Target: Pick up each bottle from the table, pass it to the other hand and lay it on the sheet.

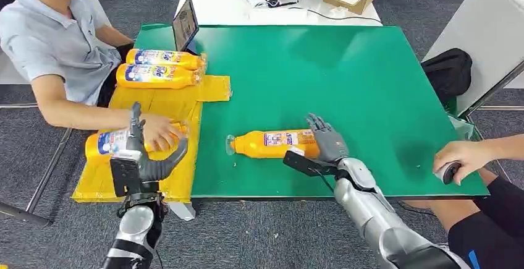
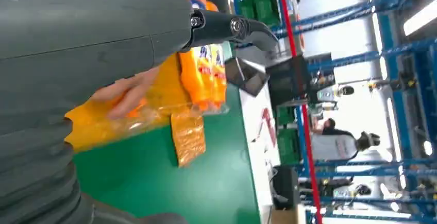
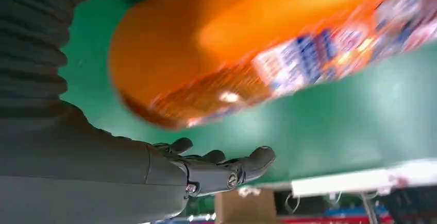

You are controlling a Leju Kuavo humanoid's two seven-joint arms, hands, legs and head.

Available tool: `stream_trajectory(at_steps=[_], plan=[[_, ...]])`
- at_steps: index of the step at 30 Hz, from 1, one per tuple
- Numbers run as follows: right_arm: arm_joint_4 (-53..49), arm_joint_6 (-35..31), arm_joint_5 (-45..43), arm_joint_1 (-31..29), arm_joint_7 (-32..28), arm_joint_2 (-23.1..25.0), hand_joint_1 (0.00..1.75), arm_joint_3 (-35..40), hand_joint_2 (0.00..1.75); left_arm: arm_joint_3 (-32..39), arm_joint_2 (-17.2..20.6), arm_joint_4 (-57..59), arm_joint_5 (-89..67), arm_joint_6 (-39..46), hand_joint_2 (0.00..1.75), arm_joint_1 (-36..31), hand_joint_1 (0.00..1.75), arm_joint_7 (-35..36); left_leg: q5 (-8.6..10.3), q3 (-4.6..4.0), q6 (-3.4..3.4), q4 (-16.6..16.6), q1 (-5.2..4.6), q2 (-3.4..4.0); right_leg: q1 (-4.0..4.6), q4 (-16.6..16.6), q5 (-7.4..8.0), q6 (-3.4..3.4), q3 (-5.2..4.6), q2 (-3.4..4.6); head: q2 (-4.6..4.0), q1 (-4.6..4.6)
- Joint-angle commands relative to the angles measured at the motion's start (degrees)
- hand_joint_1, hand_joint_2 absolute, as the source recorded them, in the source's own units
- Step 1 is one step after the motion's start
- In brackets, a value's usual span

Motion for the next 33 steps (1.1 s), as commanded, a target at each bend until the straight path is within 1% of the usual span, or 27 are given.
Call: stream_trajectory(at_steps=[1,4,5,7,8,10,11,12,17,19,20,24,27,33], plan=[[9.3,4.5,-4.1,-6.0,-5.6,4.7,0.00,1.2,1.75,-1.2,-0.3,10.7,4.1,-3.6,1.75,-6.0,0.00,1.1,-0.14,0.25,-0.06,0.0,0.01,0.09,0.02,0.1,-0.11,-0.12,0.20,0.11,0.00,-0.02],[9.1,5.4,-4.2,-6.3,-5.2,5.6,0.00,1.6,1.75,-1.3,-0.3,11.0,4.2,-3.6,1.75,-6.3,0.00,1.0,-0.06,0.12,-0.04,0.0,0.00,0.14,0.00,0.0,-0.02,-0.08,0.06,0.15,0.00,0.00],[9.1,5.4,-4.2,-6.3,-5.2,5.6,0.00,1.6,1.75,-1.3,-0.3,11.0,4.2,-3.6,1.75,-6.3,0.00,1.0,-0.13,0.24,-0.08,0.0,0.02,0.19,0.02,0.1,-0.07,-0.14,0.17,0.21,0.00,0.02],[9.7,8.0,-4.4,-6.7,-5.2,5.7,0.00,2.2,1.75,-1.5,-0.2,10.9,4.3,-3.9,1.75,-6.5,0.00,1.0,-0.03,0.09,-0.04,0.0,-0.01,0.05,-0.01,0.0,-0.04,-0.07,0.04,0.06,0.00,0.00],[10.3,10.3,-4.8,-7.0,-5.1,5.7,0.00,2.7,1.75,-1.7,-0.1,11.0,4.5,-4.4,1.75,-6.7,0.00,1.1,-0.10,0.22,-0.08,0.0,0.02,0.04,0.03,0.1,-0.11,-0.14,0.17,0.06,0.00,0.02],[10.7,13.7,-5.4,-6.9,-5.6,5.3,0.00,3.5,1.75,-2.2,-0.1,11.5,4.5,-5.0,1.75,-7.0,0.00,1.1,-0.04,0.09,-0.04,0.0,0.01,0.01,0.01,0.0,-0.04,-0.07,0.08,0.03,0.00,0.00],[10.7,14.2,-5.4,-6.8,-6.4,5.1,0.00,4.1,1.75,-2.1,-0.2,11.7,4.7,-5.2,1.75,-7.1,0.00,1.1,-0.12,0.23,-0.06,0.0,0.03,0.06,0.04,0.0,-0.10,-0.12,0.20,0.09,0.00,0.00],[10.8,14.6,-5.3,-6.7,-7.1,5.1,0.00,4.5,1.75,-2.1,-0.3,11.9,4.8,-5.2,1.75,-7.2,0.00,1.0,-0.06,0.18,-0.04,0.0,0.01,0.00,0.01,0.0,-0.07,-0.08,0.16,0.02,0.00,0.00],[11.0,15.2,-5.1,-6.7,-7.7,5.2,0.00,5.3,1.75,-2.3,-0.4,12.1,5.0,-5.3,1.75,-7.2,0.00,0.9,-0.10,0.29,-0.08,0.0,0.03,0.01,0.03,0.0,-0.11,-0.13,0.27,0.02,0.00,0.02],[10.9,15.2,-5.0,-6.8,-7.6,5.4,0.00,5.4,1.75,-2.3,-0.5,12.1,5.0,-5.3,1.75,-7.2,0.00,0.9,-0.05,0.16,-0.05,0.0,0.02,0.03,0.03,0.0,-0.04,-0.08,0.14,0.04,0.00,0.00],[10.9,15.2,-5.0,-6.8,-7.6,5.4,0.00,5.4,1.75,-2.3,-0.5,12.1,5.0,-5.3,1.75,-7.2,0.00,0.9,-0.10,0.30,-0.08,0.0,0.03,0.03,0.04,0.0,-0.10,-0.13,0.26,0.05,0.00,0.00],[10.9,15.2,-5.0,-6.8,-7.6,5.4,0.00,5.4,1.75,-2.3,-0.5,12.1,5.0,-5.3,1.75,-7.2,0.00,0.9,-0.03,0.14,-0.03,0.0,0.01,0.01,0.01,0.0,-0.03,-0.06,0.10,0.03,0.00,0.02],[10.9,15.2,-5.0,-6.8,-7.6,5.4,0.00,5.4,1.75,-2.3,-0.5,12.1,5.0,-5.3,1.75,-7.2,0.00,0.9,-0.09,0.26,-0.06,0.0,0.04,0.02,0.05,0.0,-0.08,-0.11,0.23,0.05,0.00,0.02],[11.0,15.4,-4.9,-6.9,-7.5,5.4,0.00,5.8,1.75,-2.3,-0.4,12.1,5.1,-5.5,1.75,-7.2,0.00,0.9,-0.06,0.22,-0.05,0.0,0.02,0.01,0.02,0.0,-0.07,-0.09,0.18,0.04,0.00,0.02]])
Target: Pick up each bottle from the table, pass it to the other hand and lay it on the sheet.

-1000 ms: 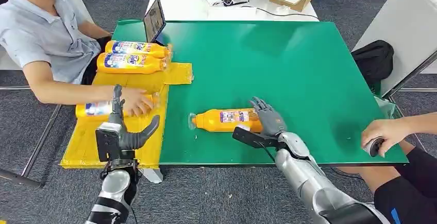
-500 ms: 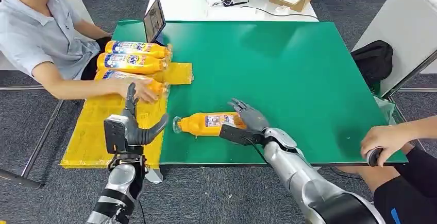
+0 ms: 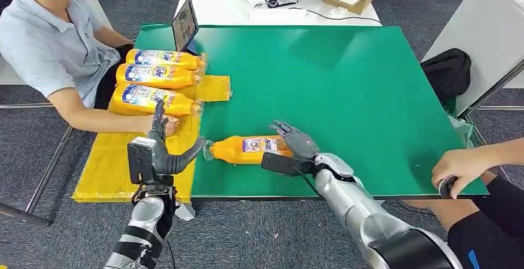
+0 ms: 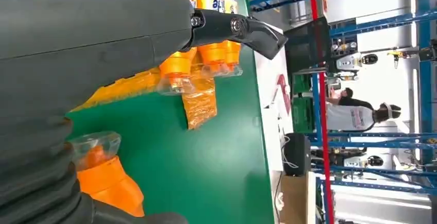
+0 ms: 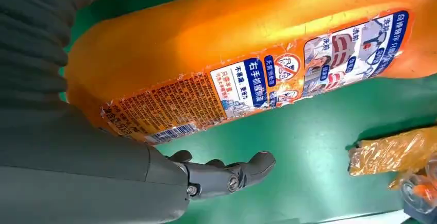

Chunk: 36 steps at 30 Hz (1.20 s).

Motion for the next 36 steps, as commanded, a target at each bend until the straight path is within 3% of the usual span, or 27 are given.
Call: stream_trajectory(at_steps=[1,6,7,8,12,13,20,36], plan=[[4.7,1.1,0.5,-1.6,0.5,0.3,0.00,2.8,1.75,-0.8,0.4,3.8,0.4,-0.3,1.75,-2.3,0.00,0.0,-0.10,0.27,-0.07,0.0,0.04,-0.02,0.05,0.0,-0.11,-0.13,0.27,0.00,0.00,0.00],[7.0,7.3,0.9,-3.9,7.1,0.2,0.00,5.1,1.75,-0.8,1.0,4.0,1.1,-0.6,1.75,-2.6,0.00,0.2,-0.09,0.23,-0.07,0.0,0.03,0.04,0.04,0.0,-0.08,-0.11,0.21,0.06,0.00,-0.02],[7.0,8.1,0.7,-4.1,7.1,-0.3,1.64,5.2,1.75,-0.8,1.0,4.3,1.3,-0.8,1.75,-2.9,0.00,0.2,-0.07,0.20,-0.07,0.0,0.03,0.01,0.04,0.0,-0.07,-0.11,0.19,0.03,0.00,0.00],[7.2,8.4,0.6,-4.1,7.1,-0.9,1.71,5.4,1.75,-0.8,0.9,4.3,1.4,-0.8,1.75,-3.0,0.00,0.2,-0.04,0.16,-0.04,0.0,0.01,-0.03,0.02,0.0,-0.05,-0.08,0.14,0.01,0.00,-0.02],[7.3,9.5,-0.1,-3.6,6.2,-1.7,1.75,5.5,1.75,-0.7,1.1,4.8,1.7,-0.9,1.75,-3.0,0.00,0.3,-0.06,0.29,-0.05,-0.1,0.03,-0.05,0.04,-0.1,-0.08,-0.10,0.27,0.00,0.00,-0.04],[8.5,13.3,0.2,-4.2,10.1,-1.7,1.75,6.3,1.75,-0.8,1.3,5.6,1.9,-1.3,1.75,-3.3,0.00,0.5,-0.06,0.28,-0.05,0.0,0.04,-0.10,0.05,-0.1,-0.08,-0.10,0.28,-0.05,0.00,0.00],[9.0,15.8,-0.4,-5.0,14.1,-1.7,1.75,7.2,1.75,-0.5,1.7,7.1,2.7,-2.1,1.75,-3.9,0.00,0.1,-0.01,0.30,-0.04,-0.1,0.03,-0.08,0.03,-0.1,-0.04,-0.07,0.30,-0.06,0.00,0.00],[7.5,11.5,-3.0,-4.0,9.8,-1.3,1.75,6.0,1.75,-0.3,1.6,6.8,3.2,-3.0,1.75,-4.0,0.00,0.1,-0.04,0.39,-0.05,0.0,0.02,-0.07,0.02,0.0,-0.08,-0.10,0.40,-0.04,0.00,-0.02]])
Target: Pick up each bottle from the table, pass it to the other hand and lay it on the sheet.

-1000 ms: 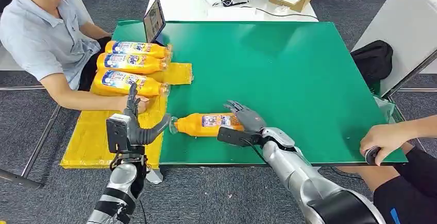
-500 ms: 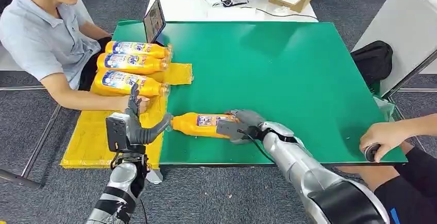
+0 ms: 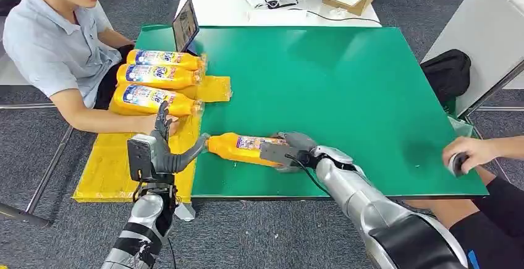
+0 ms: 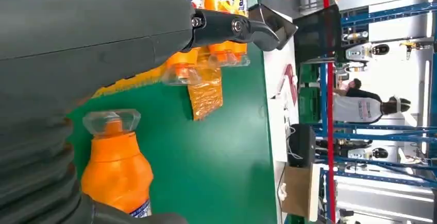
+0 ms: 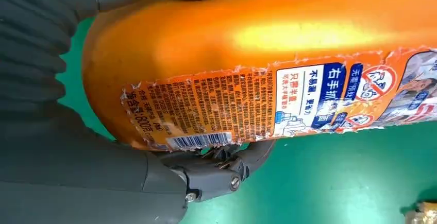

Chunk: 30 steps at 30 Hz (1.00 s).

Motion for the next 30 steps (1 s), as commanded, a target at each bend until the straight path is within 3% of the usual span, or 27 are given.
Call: stream_trajectory(at_steps=[1,5,8,13,21,30], plan=[[3.8,0.0,0.0,0.6,-0.1,-0.6,1.75,1.3,1.75,-0.4,1.0,3.8,0.2,-0.3,1.75,-2.5,0.00,0.1,-0.02,0.13,-0.05,0.0,0.04,-0.09,0.05,-0.1,-0.05,-0.08,0.16,-0.08,0.00,0.02],[3.0,-2.1,-1.0,1.2,-2.4,-0.7,1.75,0.6,1.75,-0.3,1.1,3.5,0.2,-0.4,1.75,-2.3,0.00,0.0,-0.07,0.29,-0.08,-0.1,0.06,-0.11,0.07,-0.1,-0.10,-0.15,0.31,-0.09,0.00,0.00],[0.6,-8.2,-5.1,3.3,-7.9,-0.4,1.75,-3.1,1.75,1.0,0.6,0.7,1.7,-0.1,1.75,-0.9,0.00,-1.2,-0.05,0.21,-0.06,-0.1,0.06,-0.12,0.06,-0.1,-0.08,-0.11,0.25,-0.10,0.00,0.00],[-11.8,-15.6,-17.0,11.9,-16.9,1.3,1.75,-13.2,1.75,4.1,-0.3,-8.7,7.7,-1.4,1.75,5.1,0.00,-3.6,-0.08,0.12,-0.05,0.0,0.06,0.03,0.06,-0.1,-0.06,-0.08,0.15,0.04,0.00,0.02],[-44.4,-21.5,-29.3,30.1,-18.8,5.9,1.75,-17.6,1.75,6.8,-1.8,-19.7,17.2,-3.1,1.75,11.7,0.00,-6.8,-0.18,-0.12,-0.07,0.0,0.06,-0.04,0.07,0.0,-0.15,-0.11,-0.07,-0.02,0.00,0.00],[-50.8,-27.4,-31.5,33.4,-19.4,5.9,1.75,-14.6,1.75,6.2,-1.7,-22.5,19.1,-6.7,1.75,12.6,0.00,-7.8,-0.16,-0.21,-0.07,0.0,0.01,-0.02,0.01,0.0,-0.14,-0.11,-0.20,0.00,0.00,0.00]])
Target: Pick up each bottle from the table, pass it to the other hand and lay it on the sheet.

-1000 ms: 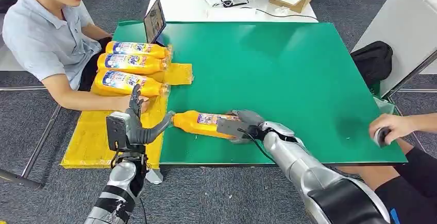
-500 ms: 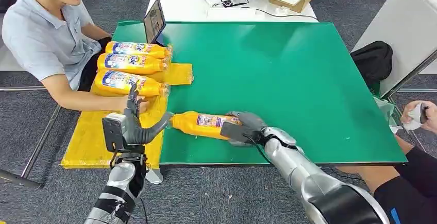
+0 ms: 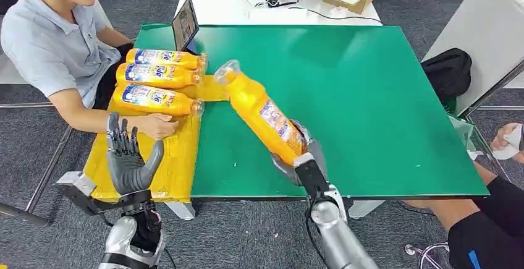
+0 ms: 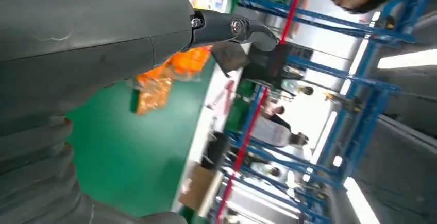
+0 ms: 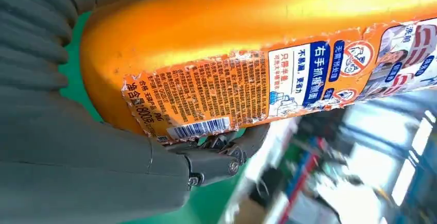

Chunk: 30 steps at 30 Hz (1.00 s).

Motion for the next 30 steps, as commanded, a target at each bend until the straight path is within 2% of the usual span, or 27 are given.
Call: stream_trajectory(at_steps=[1,3,5,7,9,11,14,16,17,18,20,22,26,27,30], plan=[[-10.4,-2.5,-1.3,3.5,0.0,1.0,1.75,-0.8,1.75,1.4,-0.5,-3.0,1.0,-1.4,1.75,0.4,0.00,-0.1,-0.09,0.16,-0.05,0.0,0.02,0.02,0.02,0.1,-0.08,-0.09,0.15,0.03,0.00,0.02],[-10.2,-2.5,-1.5,3.2,0.0,0.8,1.75,-0.7,1.75,1.4,-0.5,-2.9,1.0,-1.5,1.75,0.4,0.00,-0.1,-0.26,0.49,-0.11,0.1,0.06,0.09,0.08,0.1,-0.23,-0.21,0.46,0.12,0.00,0.00],[-10.2,-2.5,-1.5,3.2,0.0,0.8,1.75,-0.7,1.75,1.4,-0.5,-2.9,1.0,-1.5,1.75,0.4,0.00,-0.1,-0.08,0.18,-0.05,0.0,0.02,0.07,0.03,0.0,-0.04,-0.08,0.16,0.08,0.00,0.00],[-10.2,-2.5,-1.5,3.2,0.0,0.8,1.75,-0.7,1.75,1.4,-0.5,-2.9,1.0,-1.5,1.75,0.4,0.00,-0.1,-0.12,0.27,-0.06,0.0,0.02,0.03,0.03,0.0,-0.10,-0.11,0.25,0.04,0.00,0.02],[-12.0,-4.3,-3.3,3.6,0.0,0.5,1.75,0.0,1.75,0.0,0.6,-2.3,1.3,-4.9,1.75,0.4,0.00,1.1,-0.05,0.16,-0.04,0.0,0.00,0.02,0.01,0.0,-0.04,-0.06,0.13,0.03,0.00,0.02],[-14.0,-3.0,-5.6,3.9,0.0,0.1,1.75,0.5,1.75,-3.7,3.2,-1.1,-1.6,-9.6,1.75,0.7,0.00,1.9,-0.10,0.25,-0.05,0.0,0.00,0.03,0.01,0.0,-0.09,-0.08,0.22,0.04,0.00,0.00],[-16.5,-0.7,-6.7,4.0,0.0,-0.1,1.75,2.8,1.75,-7.2,4.8,1.4,-5.4,-15.0,1.75,1.2,0.00,1.2,-0.10,0.31,-0.05,0.0,-0.01,0.01,0.00,0.0,-0.09,-0.08,0.27,0.02,0.00,0.00],[-15.7,1.8,-6.0,3.7,0.0,-0.2,1.75,5.4,1.75,-8.7,4.9,3.3,-7.9,-19.0,1.75,1.0,0.00,1.2,-0.19,0.50,-0.07,0.0,-0.01,0.12,0.01,0.0,-0.15,-0.13,0.42,0.14,0.00,0.02],[-14.5,4.3,-5.7,3.4,0.0,0.0,1.75,6.6,1.75,-9.4,4.9,3.7,-9.4,-20.0,1.75,0.8,0.00,0.6,-0.07,0.26,-0.04,-0.1,-0.03,0.10,-0.02,0.0,-0.03,-0.06,0.20,0.12,0.00,0.00],[-12.5,6.9,-4.3,2.8,0.0,0.2,1.75,8.8,1.75,-10.4,5.1,4.0,-9.9,-21.8,1.75,0.6,0.00,0.6,-0.13,0.41,-0.06,-0.1,-0.02,0.09,-0.01,0.0,-0.10,-0.11,0.35,0.11,0.00,0.02],[-10.4,8.8,-0.7,2.2,0.0,0.2,1.75,13.2,1.75,-11.1,4.9,4.9,-8.5,-25.5,1.75,0.1,0.00,2.4,-0.08,0.29,-0.06,-0.1,0.01,0.16,0.02,0.0,-0.01,-0.09,0.22,0.17,0.00,0.00],[-9.5,6.5,1.3,1.3,0.0,-0.6,1.75,19.3,1.75,-11.8,4.7,6.9,-6.7,-28.5,1.75,-1.2,0.00,4.3,-0.14,0.40,-0.10,0.0,0.03,0.22,0.05,0.0,-0.06,-0.15,0.29,0.25,0.00,0.02],[-6.5,3.7,3.0,-1.1,0.0,-1.7,1.75,26.5,1.75,-13.6,4.3,9.8,-1.7,-33.6,1.75,-3.3,0.00,7.4,-0.15,0.47,-0.11,-0.1,0.06,0.16,0.07,0.0,-0.09,-0.17,0.39,0.18,0.00,0.00],[-5.8,3.5,2.7,-1.9,0.0,-2.3,1.75,28.0,1.75,-14.2,4.3,10.3,-1.2,-34.0,1.75,-4.0,0.00,7.7,-0.03,0.21,-0.06,0.0,0.06,0.08,0.06,0.0,0.01,-0.07,0.17,0.09,0.00,0.02],[-5.8,3.5,2.7,-1.9,0.0,-2.3,1.75,28.0,1.75,-14.2,4.3,10.3,-1.2,-34.0,1.75,-4.0,0.00,7.7,-0.02,0.24,-0.04,-0.1,0.04,0.07,0.04,-0.1,0.00,-0.05,0.20,0.07,0.00,0.00]])
